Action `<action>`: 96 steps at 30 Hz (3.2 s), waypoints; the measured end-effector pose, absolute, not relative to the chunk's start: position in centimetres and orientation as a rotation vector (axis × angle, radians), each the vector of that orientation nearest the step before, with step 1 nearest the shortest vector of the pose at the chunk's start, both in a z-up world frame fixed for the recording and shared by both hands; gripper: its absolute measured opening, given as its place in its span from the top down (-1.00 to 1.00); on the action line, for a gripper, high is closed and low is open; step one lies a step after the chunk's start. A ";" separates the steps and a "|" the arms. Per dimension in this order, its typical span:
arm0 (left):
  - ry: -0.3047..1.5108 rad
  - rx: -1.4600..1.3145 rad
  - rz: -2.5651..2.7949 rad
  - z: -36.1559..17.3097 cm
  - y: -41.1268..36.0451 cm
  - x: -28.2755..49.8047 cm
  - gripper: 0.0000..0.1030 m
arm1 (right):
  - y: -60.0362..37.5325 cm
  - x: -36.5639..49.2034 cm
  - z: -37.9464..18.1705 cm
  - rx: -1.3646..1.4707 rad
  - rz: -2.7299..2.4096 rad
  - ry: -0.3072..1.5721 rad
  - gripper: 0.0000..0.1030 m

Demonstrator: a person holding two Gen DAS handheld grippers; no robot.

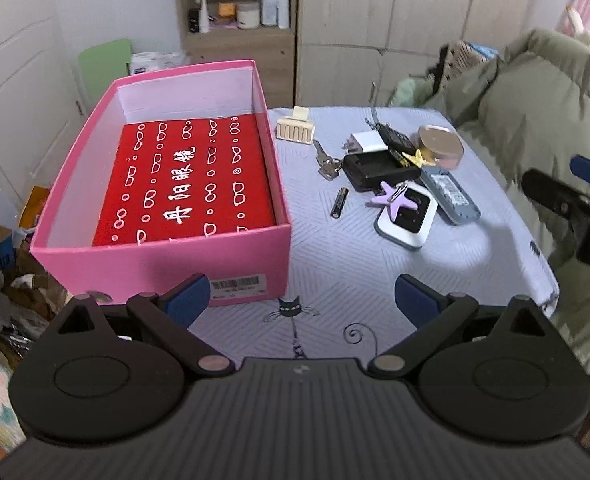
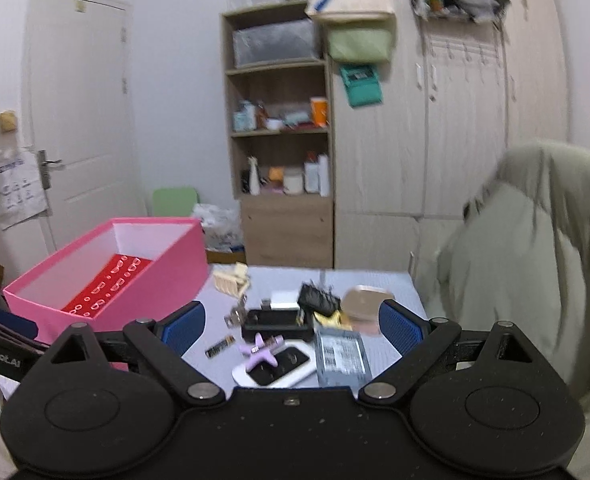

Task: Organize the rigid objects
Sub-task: 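Reach the right tool to the grey wifi device and grasp it, then carry the grey wifi device into the pink box and release it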

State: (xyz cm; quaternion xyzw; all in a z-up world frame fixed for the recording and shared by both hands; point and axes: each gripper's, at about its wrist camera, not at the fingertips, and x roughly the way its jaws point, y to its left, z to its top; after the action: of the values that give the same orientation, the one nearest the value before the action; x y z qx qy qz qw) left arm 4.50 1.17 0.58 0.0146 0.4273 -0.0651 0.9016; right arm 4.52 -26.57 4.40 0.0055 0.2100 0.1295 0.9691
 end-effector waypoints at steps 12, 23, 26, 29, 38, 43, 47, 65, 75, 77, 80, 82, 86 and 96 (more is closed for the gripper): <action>1.016 0.086 -0.149 3.9 6.5 9.2 -0.94 | -29.5 11.6 2.0 0.127 0.272 0.682 -0.85; 1.010 0.223 -0.061 5.4 11.0 14.5 -0.94 | -30.0 17.3 -2.8 0.138 0.250 0.844 -0.63; 1.054 0.226 -0.084 5.0 12.2 16.1 -0.84 | -30.0 18.6 -3.6 0.154 0.260 0.881 -0.63; 1.086 0.206 -0.093 4.5 13.4 17.6 -0.84 | -29.9 20.2 -4.6 0.170 0.241 0.930 -0.63; 1.084 0.174 0.019 2.4 17.5 21.6 -0.83 | -28.8 23.2 -7.0 0.136 0.228 0.991 -0.66; 1.128 0.178 0.052 0.2 19.5 23.4 -0.23 | -28.7 23.9 -6.7 0.138 0.264 0.983 -0.26; 1.145 0.192 0.049 -1.0 20.1 23.8 0.07 | -28.5 23.5 -6.3 0.097 0.223 0.977 -0.26; 1.177 0.096 -0.021 -2.3 19.9 24.3 0.90 | -24.0 21.8 1.9 -0.067 0.352 0.763 -0.26; 1.164 0.110 -0.083 -2.4 18.6 23.9 0.86 | -13.9 23.8 8.3 -0.296 0.768 0.624 -0.26; 1.165 0.107 -0.090 -2.5 18.5 24.0 0.85 | -11.5 24.3 8.6 -0.358 0.847 0.616 -0.26; 1.165 0.108 -0.093 -2.6 18.7 24.1 0.85 | -7.2 25.2 8.2 -0.494 0.941 0.623 -0.26; 1.165 0.099 -0.097 -2.7 18.8 24.1 0.85 | -4.7 26.1 7.5 -0.571 0.978 0.639 -0.26; 1.160 0.075 -0.098 -2.7 19.2 24.1 0.84 | -0.7 28.2 5.2 -0.712 1.045 0.682 -0.26; 1.150 0.011 -0.113 -2.8 19.9 23.9 0.82 | 5.3 32.5 0.5 -0.881 1.174 0.789 -0.26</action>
State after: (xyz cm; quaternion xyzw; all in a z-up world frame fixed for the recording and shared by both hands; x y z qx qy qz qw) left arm 23.95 19.91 -2.83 0.0054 0.5434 -0.0534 0.8378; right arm 32.48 5.29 0.49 -0.3912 0.3505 0.5215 0.6724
